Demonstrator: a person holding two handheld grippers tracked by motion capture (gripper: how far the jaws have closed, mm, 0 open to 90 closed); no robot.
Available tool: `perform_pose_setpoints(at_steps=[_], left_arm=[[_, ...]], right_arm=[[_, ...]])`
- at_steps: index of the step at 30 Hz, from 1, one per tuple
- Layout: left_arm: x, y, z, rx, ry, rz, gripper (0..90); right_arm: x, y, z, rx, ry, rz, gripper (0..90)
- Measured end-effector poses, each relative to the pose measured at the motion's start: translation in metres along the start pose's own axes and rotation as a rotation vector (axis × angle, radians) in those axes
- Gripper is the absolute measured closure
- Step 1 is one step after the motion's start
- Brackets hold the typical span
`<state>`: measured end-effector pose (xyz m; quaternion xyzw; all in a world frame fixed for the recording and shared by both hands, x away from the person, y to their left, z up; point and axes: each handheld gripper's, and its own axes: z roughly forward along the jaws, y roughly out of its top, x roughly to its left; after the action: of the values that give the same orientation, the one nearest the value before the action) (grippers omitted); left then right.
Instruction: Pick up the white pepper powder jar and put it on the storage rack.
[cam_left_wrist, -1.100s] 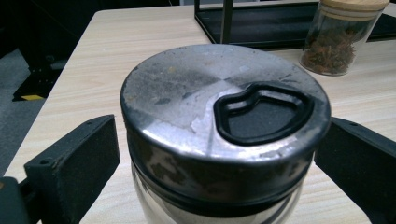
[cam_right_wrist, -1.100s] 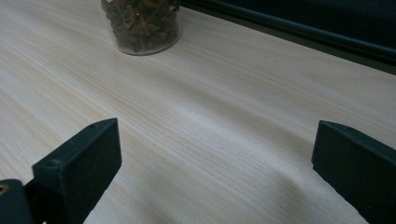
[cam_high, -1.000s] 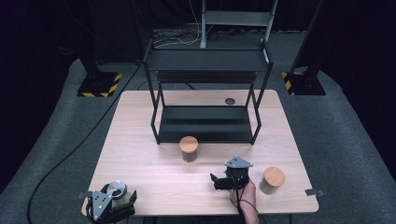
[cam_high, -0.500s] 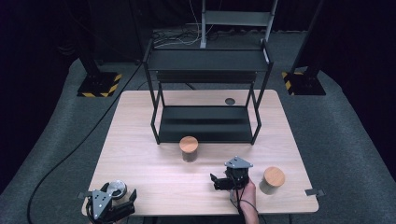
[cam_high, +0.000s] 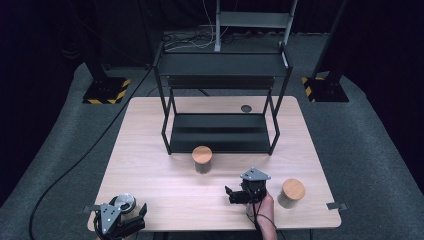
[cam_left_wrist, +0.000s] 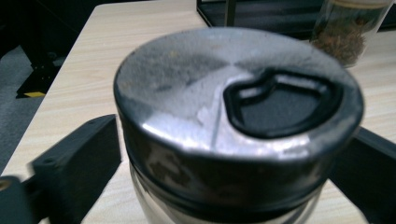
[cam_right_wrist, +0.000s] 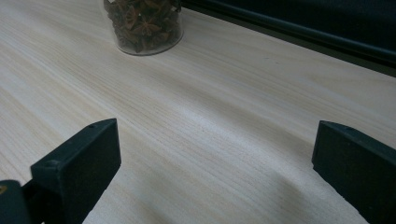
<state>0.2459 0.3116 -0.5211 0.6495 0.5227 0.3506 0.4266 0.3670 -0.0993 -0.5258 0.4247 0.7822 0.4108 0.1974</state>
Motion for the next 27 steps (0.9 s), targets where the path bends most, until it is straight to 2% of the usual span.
perform_pose_setpoints(at_steps=[6, 9, 18, 27], left_arm=[[-0.001, -0.007, 0.0, -0.004, -0.01, 0.012, 24.8], [0.0, -0.009, -0.001, -0.02, -0.003, 0.005, 29.5], [0.002, -0.011, -0.002, -0.029, -0.013, 0.008, 30.1], [0.007, -0.01, -0.002, -0.046, -0.045, -0.016, 30.2]], right_arm=[[0.0, 0.0, 0.0, -0.002, -0.001, 0.001, 0.3], [0.0, 0.0, 0.0, -0.001, -0.001, 0.001, 0.3], [0.0, 0.0, -0.001, -0.006, 0.001, 0.006, 0.5], [-0.001, 0.0, 0.0, -0.001, 0.011, 0.007, 0.8]])
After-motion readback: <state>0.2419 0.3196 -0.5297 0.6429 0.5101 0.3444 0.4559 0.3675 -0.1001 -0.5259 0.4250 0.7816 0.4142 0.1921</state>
